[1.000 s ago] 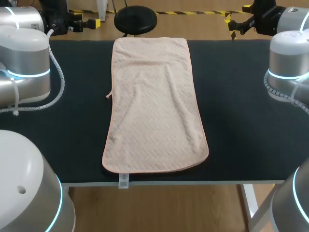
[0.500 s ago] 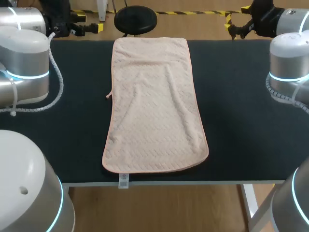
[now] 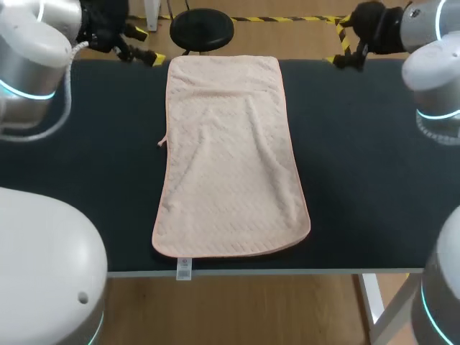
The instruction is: Fold the towel
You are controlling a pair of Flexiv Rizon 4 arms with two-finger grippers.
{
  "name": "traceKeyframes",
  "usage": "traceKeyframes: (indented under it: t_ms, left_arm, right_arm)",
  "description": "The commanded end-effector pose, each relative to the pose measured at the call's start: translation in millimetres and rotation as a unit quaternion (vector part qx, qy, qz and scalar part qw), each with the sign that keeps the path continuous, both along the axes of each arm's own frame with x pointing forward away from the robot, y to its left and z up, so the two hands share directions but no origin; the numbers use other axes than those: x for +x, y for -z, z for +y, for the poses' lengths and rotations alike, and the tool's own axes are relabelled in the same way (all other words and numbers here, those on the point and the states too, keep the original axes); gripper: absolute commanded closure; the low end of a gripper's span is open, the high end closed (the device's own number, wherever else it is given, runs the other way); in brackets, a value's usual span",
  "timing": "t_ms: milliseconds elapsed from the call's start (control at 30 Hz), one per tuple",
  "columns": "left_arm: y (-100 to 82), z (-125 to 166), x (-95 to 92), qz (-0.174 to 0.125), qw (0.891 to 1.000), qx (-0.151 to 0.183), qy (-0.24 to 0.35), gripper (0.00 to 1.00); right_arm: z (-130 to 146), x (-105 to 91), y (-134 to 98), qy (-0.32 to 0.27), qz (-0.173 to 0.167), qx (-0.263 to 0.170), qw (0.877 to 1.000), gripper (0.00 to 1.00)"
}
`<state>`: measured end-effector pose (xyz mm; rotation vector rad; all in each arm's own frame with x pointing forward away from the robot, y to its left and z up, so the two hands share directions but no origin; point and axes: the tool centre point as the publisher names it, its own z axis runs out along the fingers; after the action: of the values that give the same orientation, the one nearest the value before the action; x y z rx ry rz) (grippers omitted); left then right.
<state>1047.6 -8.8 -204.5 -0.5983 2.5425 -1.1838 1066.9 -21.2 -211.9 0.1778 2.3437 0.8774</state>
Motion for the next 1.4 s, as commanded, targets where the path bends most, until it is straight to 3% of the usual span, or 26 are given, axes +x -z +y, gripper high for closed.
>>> traceKeyframes:
  t_ms: [33,467,600,667,700,833,967,1100,1267,1400]
  left_arm:
    - [-10.7,5.0,-0.6,0.083,0.975,0.160,0.129,0.00]
    - [-10.7,5.0,-0.6,0.083,0.975,0.160,0.129,0.00]
    - [0.3,-5.1,-2.1,0.080,0.967,0.200,0.138,0.00]
    - [3.7,-14.5,-7.1,0.076,0.957,0.229,0.160,0.00]
    - [6.1,-19.3,-9.6,0.080,0.952,0.246,0.165,0.00]
    - [16.4,-29.8,-19.5,0.086,0.945,0.263,0.177,0.00]
    - [22.9,-35.1,-27.9,0.075,0.938,0.286,0.182,0.00]
    - [27.9,-35.6,-33.3,0.071,0.942,0.276,0.176,0.00]
    - [32.6,-38.1,-39.4,0.076,0.946,0.262,0.174,0.00]
    - [45.1,-43.8,-43.3,0.093,0.941,0.271,0.179,0.00]
  right_arm:
    - [-1.6,-4.5,-6.7,-0.101,0.073,-0.195,0.973,0.00]
    - [-1.6,-4.5,-6.7,-0.101,0.073,-0.195,0.973,0.00]
    - [23.5,-5.4,-3.9,-0.094,0.084,-0.283,0.951,0.00]
    - [37.3,-10.3,-0.1,-0.096,0.086,-0.323,0.938,0.00]
    - [43.6,-13.6,2.7,-0.104,0.089,-0.325,0.936,0.00]
    - [62.7,-29.1,15.8,-0.104,0.111,-0.369,0.917,0.00]
    - [69.5,-37.0,26.3,-0.101,0.139,-0.376,0.910,0.00]
    - [70.5,-37.8,35.9,-0.065,0.193,-0.372,0.906,0.00]
    - [75.4,-42.2,51.5,-0.049,0.204,-0.367,0.906,0.00]
    - [81.0,-43.7,71.0,-0.050,0.218,-0.354,0.908,0.00]
